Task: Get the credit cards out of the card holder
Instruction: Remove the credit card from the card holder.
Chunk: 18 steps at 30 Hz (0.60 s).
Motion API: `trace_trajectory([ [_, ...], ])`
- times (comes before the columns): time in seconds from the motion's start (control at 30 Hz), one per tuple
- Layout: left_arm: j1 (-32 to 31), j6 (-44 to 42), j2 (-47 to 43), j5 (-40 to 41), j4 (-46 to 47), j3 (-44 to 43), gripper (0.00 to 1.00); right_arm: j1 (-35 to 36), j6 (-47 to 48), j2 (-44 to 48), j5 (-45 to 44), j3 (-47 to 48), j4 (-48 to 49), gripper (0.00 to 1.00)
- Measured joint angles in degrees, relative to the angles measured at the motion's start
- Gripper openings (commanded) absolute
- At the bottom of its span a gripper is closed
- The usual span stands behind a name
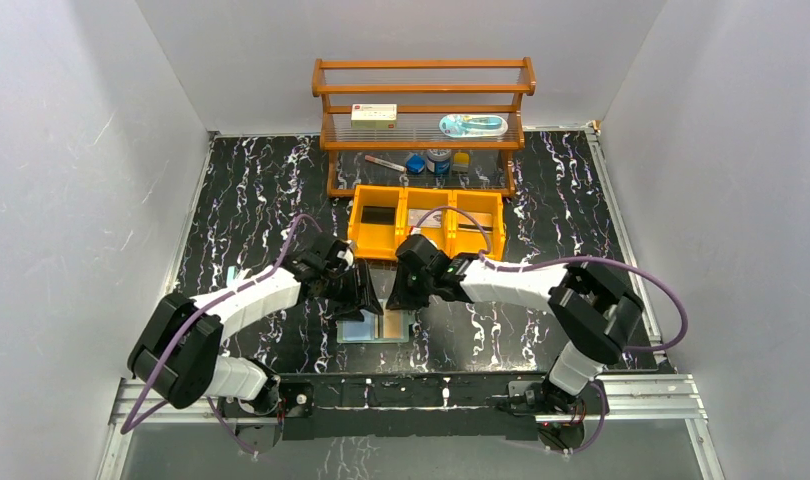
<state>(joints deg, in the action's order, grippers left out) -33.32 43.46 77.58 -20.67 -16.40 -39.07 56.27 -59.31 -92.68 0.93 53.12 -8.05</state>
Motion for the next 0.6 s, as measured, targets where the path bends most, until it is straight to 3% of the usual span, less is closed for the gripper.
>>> trace_trajectory([
  [0.43,0.0,1.7,-1.6,-1.6,4.5,1.9,0.51,0.5,0.1,-2.3,0.0,1.6,-8.3,0.2],
  [0.6,-0.2,3.8,-1.6,-1.6,7.2,5.7,0.49,0.5,0.4,-4.2,1.0,1.5,-7.9,0.11],
])
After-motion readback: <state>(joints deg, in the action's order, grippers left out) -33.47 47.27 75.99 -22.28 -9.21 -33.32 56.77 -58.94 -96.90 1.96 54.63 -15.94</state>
